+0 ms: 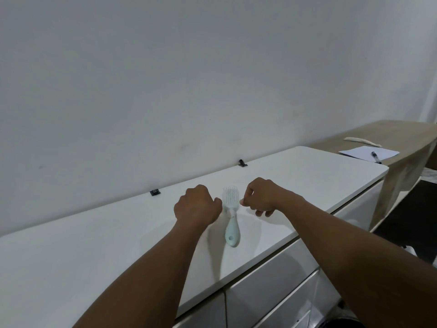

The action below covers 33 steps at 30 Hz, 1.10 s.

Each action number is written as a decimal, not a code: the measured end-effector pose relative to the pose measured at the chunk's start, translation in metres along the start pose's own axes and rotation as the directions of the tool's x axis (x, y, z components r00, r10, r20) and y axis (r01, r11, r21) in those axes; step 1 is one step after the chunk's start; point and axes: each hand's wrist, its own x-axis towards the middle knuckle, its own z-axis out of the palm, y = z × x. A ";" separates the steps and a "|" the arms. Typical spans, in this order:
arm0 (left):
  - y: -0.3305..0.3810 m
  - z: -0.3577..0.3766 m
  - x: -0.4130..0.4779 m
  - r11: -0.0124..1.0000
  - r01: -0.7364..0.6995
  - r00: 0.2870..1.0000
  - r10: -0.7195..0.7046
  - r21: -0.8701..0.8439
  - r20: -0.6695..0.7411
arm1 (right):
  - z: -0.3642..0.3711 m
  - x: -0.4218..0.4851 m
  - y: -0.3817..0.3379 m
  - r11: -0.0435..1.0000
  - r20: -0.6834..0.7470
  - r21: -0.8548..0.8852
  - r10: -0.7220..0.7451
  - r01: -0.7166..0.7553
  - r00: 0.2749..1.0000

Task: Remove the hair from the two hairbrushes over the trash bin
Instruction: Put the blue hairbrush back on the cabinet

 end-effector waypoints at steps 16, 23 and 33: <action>-0.036 0.005 -0.016 0.986 0.070 0.996 -0.061 -0.153 0.058 | 0.050 -0.027 -0.031 0.999 -0.122 -0.002 0.034 -0.035 0.992; -0.106 -0.039 -0.023 0.972 0.213 0.969 -0.223 -0.100 -0.104 | 0.082 -0.018 -0.090 0.983 -0.089 -0.038 -0.183 0.180 0.979; -0.114 -0.021 -0.032 0.972 0.222 0.974 -0.225 -0.073 -0.038 | 0.093 -0.017 -0.092 0.958 -0.142 -0.211 -0.228 0.196 0.963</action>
